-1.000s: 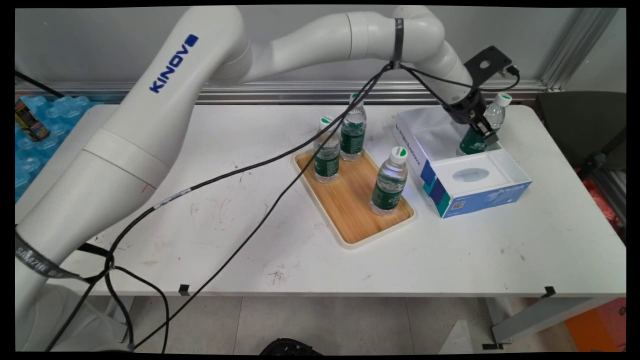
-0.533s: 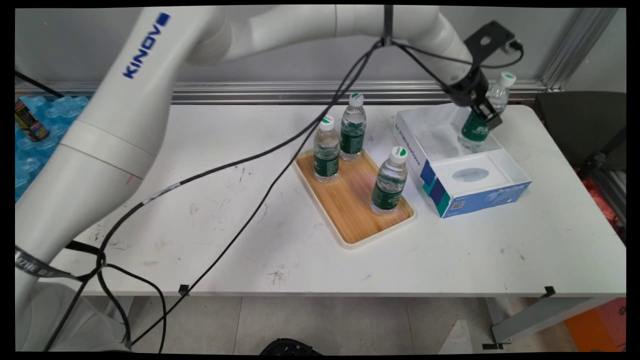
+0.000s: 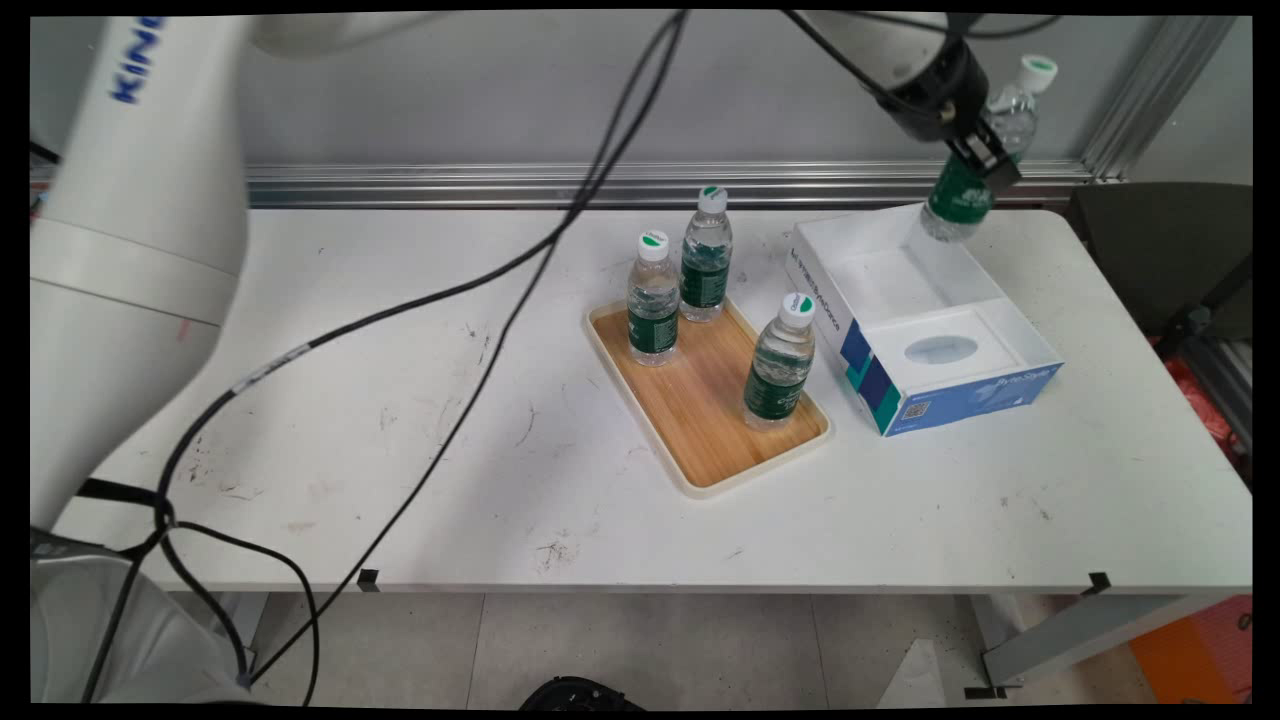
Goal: Place the picked object on the tray
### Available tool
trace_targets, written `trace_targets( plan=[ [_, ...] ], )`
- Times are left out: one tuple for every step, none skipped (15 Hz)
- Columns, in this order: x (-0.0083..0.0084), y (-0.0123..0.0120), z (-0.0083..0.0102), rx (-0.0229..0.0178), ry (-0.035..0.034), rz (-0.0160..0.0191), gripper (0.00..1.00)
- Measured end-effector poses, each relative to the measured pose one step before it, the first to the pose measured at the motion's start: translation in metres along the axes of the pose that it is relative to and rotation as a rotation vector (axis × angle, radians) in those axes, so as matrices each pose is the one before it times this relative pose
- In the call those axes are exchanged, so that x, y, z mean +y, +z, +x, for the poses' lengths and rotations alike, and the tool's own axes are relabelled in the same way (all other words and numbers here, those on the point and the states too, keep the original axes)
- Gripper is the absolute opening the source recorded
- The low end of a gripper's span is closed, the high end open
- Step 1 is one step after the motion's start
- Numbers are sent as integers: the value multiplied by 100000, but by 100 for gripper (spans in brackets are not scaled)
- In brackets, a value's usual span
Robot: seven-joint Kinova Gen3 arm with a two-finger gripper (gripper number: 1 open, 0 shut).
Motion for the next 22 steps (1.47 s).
trace_targets(
  plan=[
    [274, -1526, -8, 90, 770, 1004, 0],
    [229, -1344, -121, -191, 777, 807, 0],
    [251, -1302, -256, -480, 902, 532, 0],
    [244, -1767, -443, -793, 698, 745, 0],
    [207, -1317, -447, -824, 499, 356, 0],
    [218, -1764, -770, -1275, 395, 242, 0],
    [158, -1061, -537, -807, 227, -168, 0],
    [243, -1408, -772, -1087, 295, -407, 0],
    [221, -1171, -688, -841, 155, -515, 0],
    [161, -754, -470, -587, -9, -454, 0],
    [235, -1084, -693, -801, -57, -585, 0],
    [153, -742, -509, -614, -162, -348, 0],
    [198, -1036, -725, -859, -230, -585, 0],
    [134, -635, -477, -605, -222, -421, 0],
    [195, -986, -778, -929, -483, -519, 0],
    [113, -627, -536, -629, -458, -292, 0],
    [191, -1066, -995, -1124, -874, -590, 0],
    [180, -965, -1107, -1356, -832, -885, 0],
    [114, -818, -1105, -1314, -590, -869, 0],
    [32, -572, -872, -940, -412, -638, 0],
    [4, -455, -861, -856, -122, -586, 0],
    [-23, -383, -827, -804, -91, -540, 0]
  ],
)
